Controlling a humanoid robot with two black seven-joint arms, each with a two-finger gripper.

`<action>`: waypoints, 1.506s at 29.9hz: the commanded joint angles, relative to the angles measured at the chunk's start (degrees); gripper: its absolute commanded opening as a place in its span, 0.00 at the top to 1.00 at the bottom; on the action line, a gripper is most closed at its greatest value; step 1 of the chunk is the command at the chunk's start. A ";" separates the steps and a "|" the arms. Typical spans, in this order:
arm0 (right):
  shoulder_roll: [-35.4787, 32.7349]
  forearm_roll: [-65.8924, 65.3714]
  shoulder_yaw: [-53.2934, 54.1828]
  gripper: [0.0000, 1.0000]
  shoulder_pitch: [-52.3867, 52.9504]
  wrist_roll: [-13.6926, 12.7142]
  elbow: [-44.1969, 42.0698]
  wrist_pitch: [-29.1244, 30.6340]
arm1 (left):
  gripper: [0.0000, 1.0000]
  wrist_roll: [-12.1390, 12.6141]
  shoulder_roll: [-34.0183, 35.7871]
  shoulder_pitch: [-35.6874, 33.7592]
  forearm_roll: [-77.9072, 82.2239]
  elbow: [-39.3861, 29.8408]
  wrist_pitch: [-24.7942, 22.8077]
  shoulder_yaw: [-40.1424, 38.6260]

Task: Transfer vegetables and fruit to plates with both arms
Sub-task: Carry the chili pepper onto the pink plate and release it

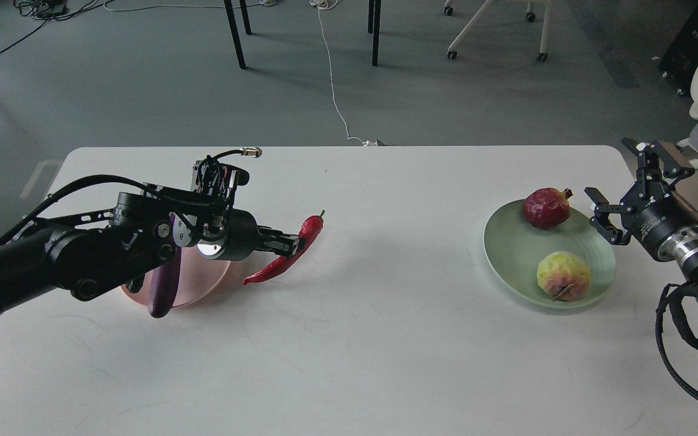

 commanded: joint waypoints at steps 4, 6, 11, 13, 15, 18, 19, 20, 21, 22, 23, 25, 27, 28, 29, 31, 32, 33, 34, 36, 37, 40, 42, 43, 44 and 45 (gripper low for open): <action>0.13 0.00 0.00 0.02 0.00 0.00 -0.09 -0.08 | 0.89 4.84 7.24 -0.76 -10.92 -0.03 -0.36 -0.25; 0.22 0.00 0.00 0.02 0.00 0.00 0.00 -0.08 | 0.89 8.27 9.61 -0.50 -16.72 -0.12 -0.36 -0.60; 0.39 -0.08 0.00 0.02 0.00 0.00 0.00 0.00 | 0.89 11.19 14.01 0.38 -25.97 -3.89 -0.36 -0.42; 0.57 -0.08 0.00 0.02 0.00 0.00 -0.09 0.00 | 0.89 12.15 15.16 1.43 -26.85 -5.03 -0.36 -0.51; 0.57 -0.08 0.00 0.02 0.00 0.00 0.00 0.00 | 0.89 13.03 15.42 2.31 -27.38 -5.91 -0.36 -0.51; 0.57 -0.08 0.00 0.02 0.09 0.00 0.00 0.00 | 0.89 13.82 15.86 3.71 -28.08 -7.58 -0.04 -0.51; 0.57 0.00 0.00 0.02 0.00 0.00 0.00 0.00 | 0.88 14.00 15.95 4.07 -28.35 -7.93 0.05 -0.51; 0.48 -0.08 0.00 0.02 0.00 0.00 0.00 -0.08 | 0.87 14.00 16.04 4.33 -28.44 -8.11 0.05 -0.51; 0.39 -0.08 0.00 0.02 0.00 0.00 0.00 0.00 | 0.83 14.09 16.21 4.59 -28.44 -8.11 0.13 -0.51; 0.39 0.00 0.00 0.02 0.00 0.00 0.00 -0.08 | 0.76 14.09 16.22 4.68 -28.44 -8.11 0.22 -0.51; 0.31 0.00 0.00 0.02 0.00 0.00 0.00 0.00 | 0.67 14.09 16.22 4.77 -28.53 -8.11 0.22 -0.60; 0.22 -0.08 0.00 0.02 0.00 0.00 0.00 0.00 | 0.52 14.00 16.30 4.69 -28.53 -8.11 0.13 -0.60; 0.31 0.00 0.00 0.02 0.09 0.00 0.00 -0.08 | 0.46 13.83 16.57 4.69 -28.53 -7.94 0.13 -0.60; 0.31 -0.08 0.00 0.02 0.09 0.00 0.00 0.00 | 0.44 13.83 16.83 4.77 -28.53 -7.94 0.13 -0.60; 0.31 0.00 0.00 0.02 0.00 0.00 0.00 -0.08 | 0.40 13.65 16.92 4.69 -28.44 -7.76 0.13 -0.60; 0.31 0.00 0.00 0.02 0.09 0.00 0.00 0.00 | 0.39 13.47 17.36 4.69 -28.44 -7.76 0.05 -0.60; 0.31 -0.08 0.00 0.02 0.00 0.00 0.00 0.00 | 0.39 13.47 17.36 4.69 -28.35 -7.68 0.05 -0.60; 0.31 -0.08 0.00 0.02 0.09 0.00 0.00 0.00 | 0.38 13.30 17.45 4.69 -28.26 -7.59 0.05 -0.60; 0.31 -0.08 -0.09 0.02 0.09 0.00 0.09 0.00 | 0.36 13.30 17.62 4.69 -28.18 -7.59 0.05 -0.60; 0.31 -0.08 -0.09 0.02 0.09 0.00 0.18 -0.08 | 0.26 13.21 17.97 4.69 -28.35 -7.59 0.05 -0.69; 0.31 -0.08 0.00 0.02 0.09 0.00 0.18 0.00 | 0.19 12.95 18.06 4.51 -28.35 -7.59 -0.04 -1.03; 0.22 -0.08 0.00 0.02 0.09 0.00 0.18 0.00 | 0.05 11.89 18.15 4.16 -28.35 -7.50 -0.36 -4.71; 0.22 -0.08 0.00 0.02 0.09 0.00 0.09 0.00 | 0.03 11.37 17.89 4.16 -28.61 -7.50 -0.36 -9.01; 0.22 -0.08 0.00 0.02 0.26 0.00 0.09 0.00 | 0.03 10.76 17.62 4.16 -29.22 -7.59 -0.36 -11.47; 0.39 -0.08 0.00 0.02 0.44 0.00 0.00 0.00 | 0.03 9.36 17.36 4.59 -30.88 -7.59 -0.36 -14.54; 0.48 -0.08 0.00 0.02 0.61 0.00 0.00 0.00 | 0.03 7.08 16.49 4.95 -33.51 -7.59 -0.22 -17.10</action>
